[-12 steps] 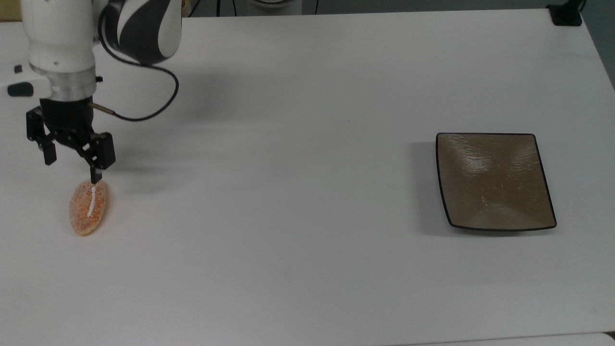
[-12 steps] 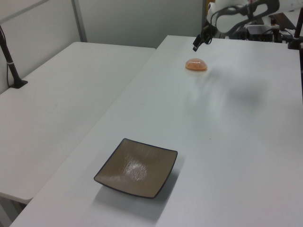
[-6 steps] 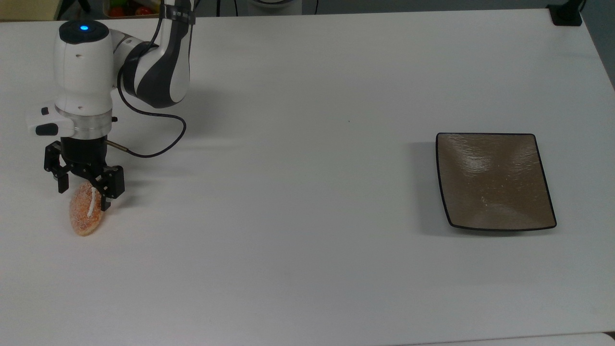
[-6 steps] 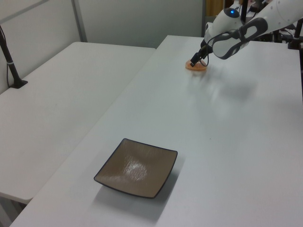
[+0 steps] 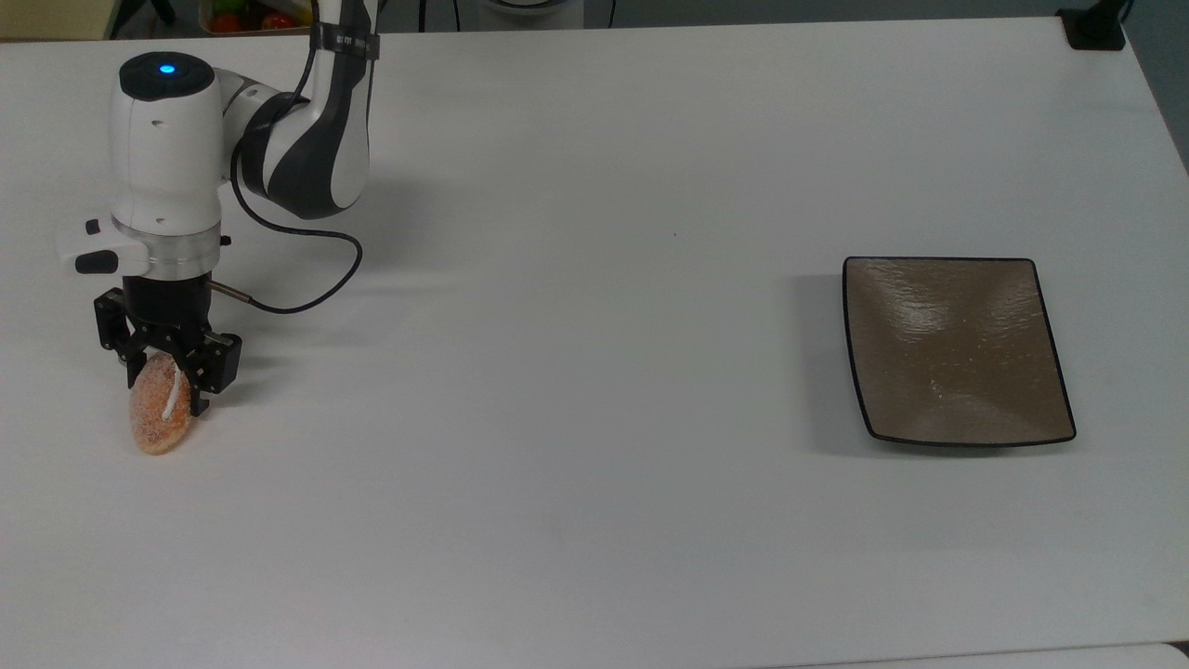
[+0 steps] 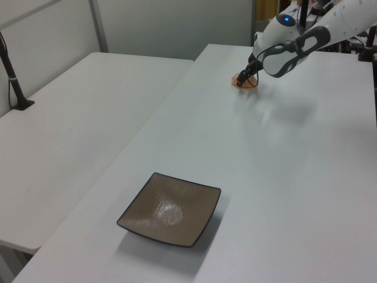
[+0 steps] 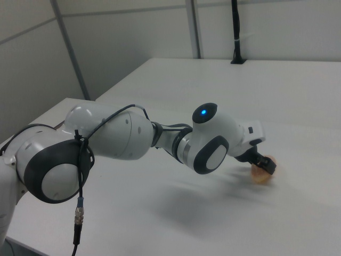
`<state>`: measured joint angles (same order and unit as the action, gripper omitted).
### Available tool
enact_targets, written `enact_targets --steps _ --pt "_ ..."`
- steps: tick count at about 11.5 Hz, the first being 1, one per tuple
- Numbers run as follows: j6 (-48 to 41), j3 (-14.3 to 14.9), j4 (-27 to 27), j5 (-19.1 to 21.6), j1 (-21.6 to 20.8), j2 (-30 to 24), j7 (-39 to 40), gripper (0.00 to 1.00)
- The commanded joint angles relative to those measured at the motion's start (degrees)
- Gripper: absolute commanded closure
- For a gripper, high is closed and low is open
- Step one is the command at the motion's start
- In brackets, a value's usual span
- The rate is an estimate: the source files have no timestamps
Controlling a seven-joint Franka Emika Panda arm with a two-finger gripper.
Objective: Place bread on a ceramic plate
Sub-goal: 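Close the gripper around the bread roll, then lift the bread roll and carry it over the brown square plate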
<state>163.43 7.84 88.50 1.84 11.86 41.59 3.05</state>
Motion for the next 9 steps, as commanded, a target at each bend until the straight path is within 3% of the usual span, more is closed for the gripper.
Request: enact_targets --steps 1,3,5,9 --pt "-0.04 -0.64 -0.17 -0.61 0.53 -2.20 0.73 0.60" --pt "-2.57 -0.72 1.32 -0.17 0.01 -6.93 0.46 0.60" --pt "-12.74 -1.42 1.24 0.36 -0.26 -12.91 0.29 0.60" --pt "-32.86 -1.78 3.44 3.69 -5.43 -27.14 0.46 0.59"
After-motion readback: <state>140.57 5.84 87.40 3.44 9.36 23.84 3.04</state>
